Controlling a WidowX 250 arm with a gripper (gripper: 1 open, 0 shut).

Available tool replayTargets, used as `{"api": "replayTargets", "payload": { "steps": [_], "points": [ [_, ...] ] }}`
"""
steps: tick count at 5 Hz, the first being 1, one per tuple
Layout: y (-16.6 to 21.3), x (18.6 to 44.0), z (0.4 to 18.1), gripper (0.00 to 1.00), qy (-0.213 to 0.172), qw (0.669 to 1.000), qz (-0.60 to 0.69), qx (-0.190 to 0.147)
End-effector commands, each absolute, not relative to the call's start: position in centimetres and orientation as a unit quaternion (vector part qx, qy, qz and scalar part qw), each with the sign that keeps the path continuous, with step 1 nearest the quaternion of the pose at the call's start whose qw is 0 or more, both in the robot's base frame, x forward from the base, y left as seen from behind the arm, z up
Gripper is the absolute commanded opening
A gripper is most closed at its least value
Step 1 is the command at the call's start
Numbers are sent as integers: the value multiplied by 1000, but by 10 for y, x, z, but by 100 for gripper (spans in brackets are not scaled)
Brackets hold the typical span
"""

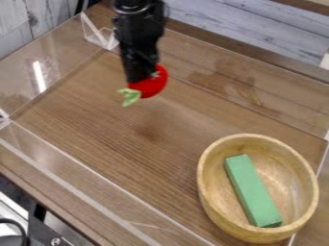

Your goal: Move the red object to the left side of the table

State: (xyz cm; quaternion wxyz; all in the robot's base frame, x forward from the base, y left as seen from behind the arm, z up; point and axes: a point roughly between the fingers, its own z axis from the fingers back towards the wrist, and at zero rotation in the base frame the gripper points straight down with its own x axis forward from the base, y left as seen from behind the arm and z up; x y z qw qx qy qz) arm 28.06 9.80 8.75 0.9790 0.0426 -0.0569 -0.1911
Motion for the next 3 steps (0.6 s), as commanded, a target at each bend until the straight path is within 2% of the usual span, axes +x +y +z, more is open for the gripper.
{"api": "replayTargets", "payload": {
  "steps": [1, 3],
  "points": [
    [114, 278, 90, 0, -76, 961, -263, 49],
    [126, 275, 74, 0, -77, 935, -345, 32]
  ]
}}
